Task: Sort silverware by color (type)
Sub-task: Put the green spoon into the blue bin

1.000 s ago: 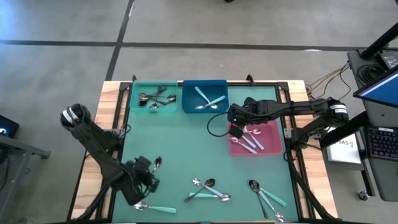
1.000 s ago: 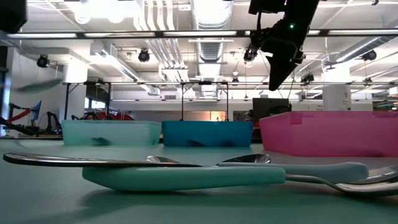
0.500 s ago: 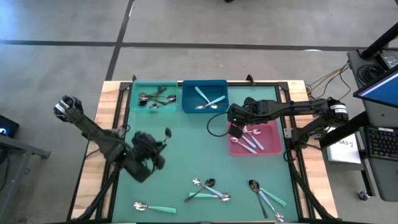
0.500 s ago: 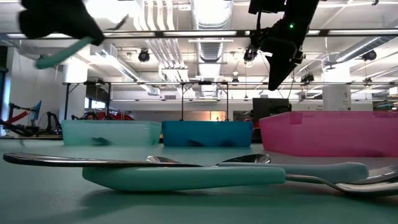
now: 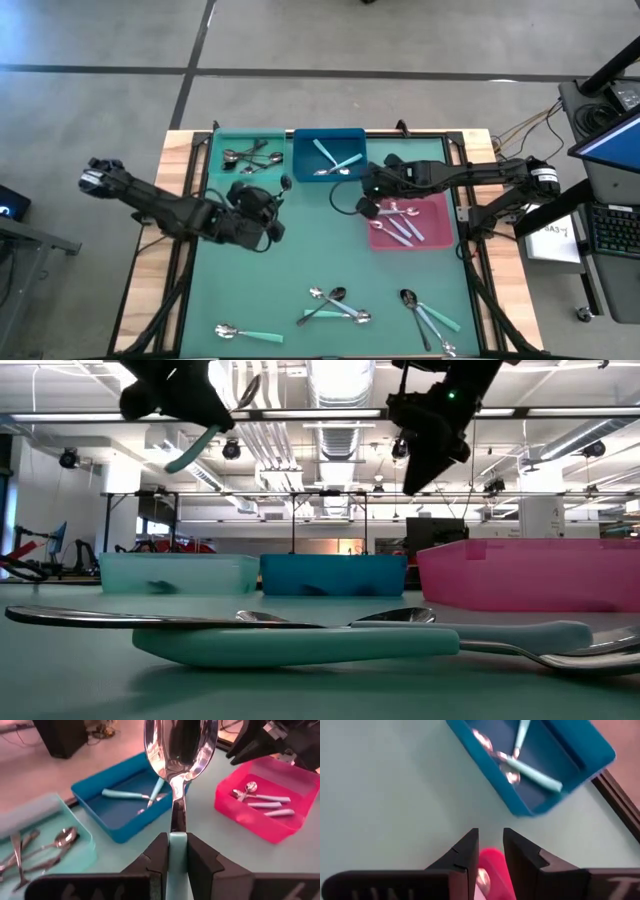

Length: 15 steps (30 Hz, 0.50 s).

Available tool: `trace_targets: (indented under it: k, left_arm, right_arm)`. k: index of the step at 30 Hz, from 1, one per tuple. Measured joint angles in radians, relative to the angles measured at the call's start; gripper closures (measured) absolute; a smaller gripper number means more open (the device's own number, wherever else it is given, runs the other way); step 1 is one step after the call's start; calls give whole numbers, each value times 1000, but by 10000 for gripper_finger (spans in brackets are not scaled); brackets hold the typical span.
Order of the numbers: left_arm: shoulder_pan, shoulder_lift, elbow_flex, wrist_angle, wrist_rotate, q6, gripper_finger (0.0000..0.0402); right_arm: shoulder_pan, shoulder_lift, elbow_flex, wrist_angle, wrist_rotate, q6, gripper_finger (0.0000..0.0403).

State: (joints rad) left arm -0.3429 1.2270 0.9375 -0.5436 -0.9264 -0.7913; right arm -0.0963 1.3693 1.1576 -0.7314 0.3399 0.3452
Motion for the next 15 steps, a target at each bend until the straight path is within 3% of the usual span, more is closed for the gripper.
trace_targets:
  k: [6, 8, 13, 15]
  left_arm:
    - [120, 0, 0, 77, -23, 162, 369]
    - [183, 7, 0, 107, 15, 216, 368]
    - [317, 67, -3, 274, 269, 320, 368]
    - [337, 101, -3, 365, 408, 365, 370]
  right_arm:
    - [0, 9, 0, 111, -8, 13, 329]
    - [0, 8, 0, 120, -10, 66, 328]
    - [-2, 10, 0, 197, -9, 145, 329]
    - [-3, 19, 0, 232, -64, 138, 335]
